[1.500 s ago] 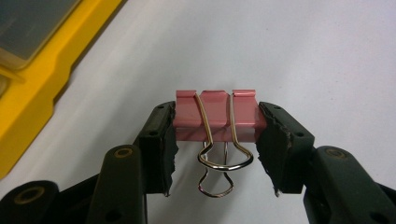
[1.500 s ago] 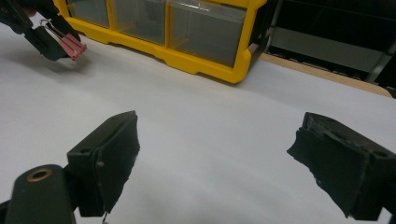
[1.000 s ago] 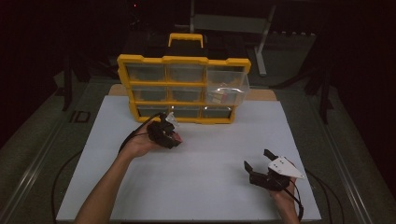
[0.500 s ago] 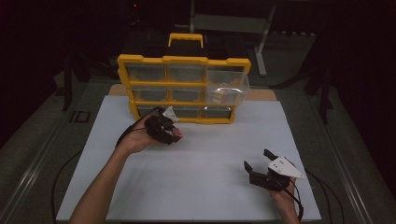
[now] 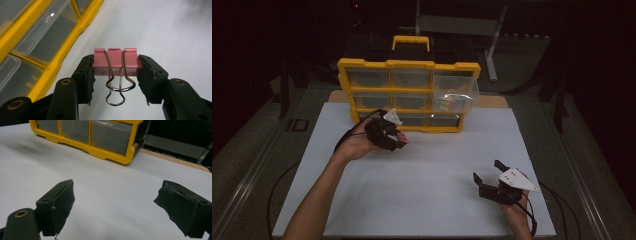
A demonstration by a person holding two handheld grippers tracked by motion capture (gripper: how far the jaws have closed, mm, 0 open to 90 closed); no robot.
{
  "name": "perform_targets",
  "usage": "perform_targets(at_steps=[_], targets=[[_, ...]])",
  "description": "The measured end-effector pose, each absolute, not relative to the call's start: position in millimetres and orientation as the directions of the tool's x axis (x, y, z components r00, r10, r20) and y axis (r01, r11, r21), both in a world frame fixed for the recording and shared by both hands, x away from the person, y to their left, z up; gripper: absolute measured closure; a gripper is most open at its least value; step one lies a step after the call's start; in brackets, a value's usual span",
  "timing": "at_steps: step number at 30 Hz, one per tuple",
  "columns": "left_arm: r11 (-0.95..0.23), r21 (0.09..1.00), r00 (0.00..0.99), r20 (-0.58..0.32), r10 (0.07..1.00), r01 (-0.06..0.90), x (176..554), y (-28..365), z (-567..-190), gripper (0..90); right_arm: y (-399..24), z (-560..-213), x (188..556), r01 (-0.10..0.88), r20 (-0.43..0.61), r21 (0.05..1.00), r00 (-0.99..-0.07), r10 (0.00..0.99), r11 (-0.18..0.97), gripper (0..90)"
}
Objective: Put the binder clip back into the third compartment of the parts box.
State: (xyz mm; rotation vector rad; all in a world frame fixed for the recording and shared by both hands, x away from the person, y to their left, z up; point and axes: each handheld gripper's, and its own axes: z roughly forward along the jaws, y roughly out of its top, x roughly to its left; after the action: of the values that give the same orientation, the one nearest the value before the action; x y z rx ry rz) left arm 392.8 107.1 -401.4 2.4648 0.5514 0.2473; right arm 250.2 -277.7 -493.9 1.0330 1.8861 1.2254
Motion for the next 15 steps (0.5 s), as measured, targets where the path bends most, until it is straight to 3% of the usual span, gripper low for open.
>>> perform_targets(at_steps=[15], targets=[[-0.739,0.609,0.910,0.064,0.409,0.289,392,107,-379,50.4,-278,-494,250,0.262,-0.102,0.932,-0.475,0.874,0.251,12.4]])
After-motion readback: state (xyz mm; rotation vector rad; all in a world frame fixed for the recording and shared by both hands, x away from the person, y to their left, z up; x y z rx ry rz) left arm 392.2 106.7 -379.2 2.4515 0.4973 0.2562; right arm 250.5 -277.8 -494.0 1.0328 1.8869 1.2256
